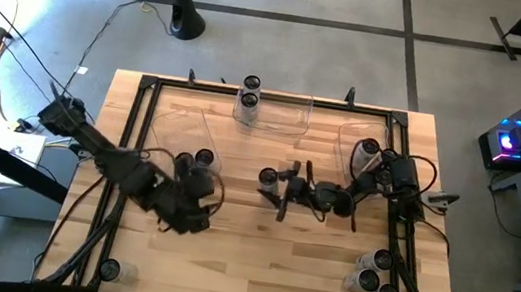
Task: Sort soda cans
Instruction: Put the white and blue soda can into the middle transparent bin
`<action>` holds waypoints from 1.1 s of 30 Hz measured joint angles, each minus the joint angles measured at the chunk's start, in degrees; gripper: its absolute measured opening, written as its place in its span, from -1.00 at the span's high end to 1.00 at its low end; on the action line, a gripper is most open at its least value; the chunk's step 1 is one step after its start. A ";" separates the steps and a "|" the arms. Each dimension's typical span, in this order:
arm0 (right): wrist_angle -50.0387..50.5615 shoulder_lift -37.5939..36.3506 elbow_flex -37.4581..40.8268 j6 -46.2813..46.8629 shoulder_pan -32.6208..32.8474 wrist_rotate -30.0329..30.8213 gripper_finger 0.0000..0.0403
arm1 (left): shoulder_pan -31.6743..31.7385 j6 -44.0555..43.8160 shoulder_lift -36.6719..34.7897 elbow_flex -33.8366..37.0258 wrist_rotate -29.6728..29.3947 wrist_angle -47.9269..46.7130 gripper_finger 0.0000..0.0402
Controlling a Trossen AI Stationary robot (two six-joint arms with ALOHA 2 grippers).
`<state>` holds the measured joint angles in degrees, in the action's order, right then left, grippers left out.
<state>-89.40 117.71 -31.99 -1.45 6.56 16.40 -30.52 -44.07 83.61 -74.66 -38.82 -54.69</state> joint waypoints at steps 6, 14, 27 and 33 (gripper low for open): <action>2.18 -0.02 0.30 0.06 0.06 -0.28 -0.19 | -4.53 -0.84 0.11 2.58 -6.71 7.76 -0.46; 2.97 -0.07 0.22 0.40 0.19 -0.30 -0.56 | -6.46 -0.85 0.16 4.66 -8.21 11.34 -0.46; 7.64 -6.55 0.22 -0.10 1.88 3.58 -0.59 | -6.55 -1.88 0.16 4.66 -8.25 11.45 -0.46; 23.22 -15.72 0.22 -0.85 5.09 11.99 -0.59 | -6.71 -1.88 0.17 4.66 -8.10 11.45 -0.46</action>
<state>-66.18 101.99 -31.77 -2.31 11.65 28.39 -37.23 -45.95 83.78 -70.00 -46.92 -43.24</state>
